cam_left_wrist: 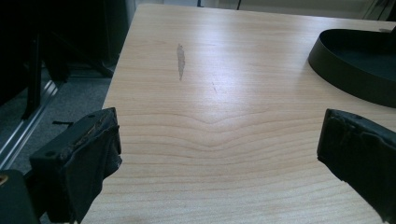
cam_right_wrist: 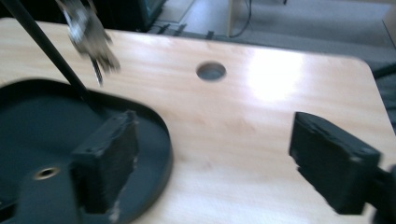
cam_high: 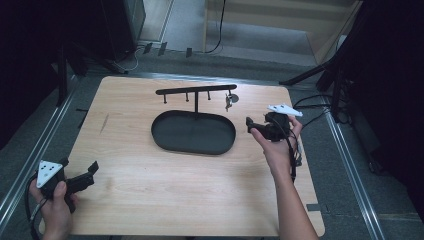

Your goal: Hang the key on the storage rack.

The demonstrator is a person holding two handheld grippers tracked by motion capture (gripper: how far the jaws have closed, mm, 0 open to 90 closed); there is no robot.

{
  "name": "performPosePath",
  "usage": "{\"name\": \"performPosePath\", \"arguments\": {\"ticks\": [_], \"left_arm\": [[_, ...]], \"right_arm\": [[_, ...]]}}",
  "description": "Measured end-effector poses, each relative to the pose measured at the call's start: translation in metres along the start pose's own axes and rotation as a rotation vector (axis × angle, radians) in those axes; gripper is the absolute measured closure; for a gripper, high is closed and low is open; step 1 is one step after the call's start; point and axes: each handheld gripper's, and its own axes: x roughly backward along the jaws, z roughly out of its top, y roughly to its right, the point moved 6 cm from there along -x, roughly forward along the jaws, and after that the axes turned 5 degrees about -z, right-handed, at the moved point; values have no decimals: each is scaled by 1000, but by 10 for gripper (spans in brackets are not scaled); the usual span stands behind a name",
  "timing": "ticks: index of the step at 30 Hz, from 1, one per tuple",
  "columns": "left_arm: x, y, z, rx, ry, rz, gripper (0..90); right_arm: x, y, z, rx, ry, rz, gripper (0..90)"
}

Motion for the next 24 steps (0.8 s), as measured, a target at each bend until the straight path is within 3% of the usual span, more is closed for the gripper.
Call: {"name": "performPosePath", "arguments": {"ticks": [10,13,18,24], "left_arm": [[0,1,0,-3,1,5,0],[0,1,0,-5,2,7,0],[0,1,0,-5,-3,8,0],[-1,1,0,-5,-4,2,0]], "right_arm": [[14,29,-63,-49,-49,-21,0],[18,35,-83,-53,-57,-9,0],[32,52,-113,-116,-25,-37,0],[49,69,-145,-114,-41,-67,0]]}}
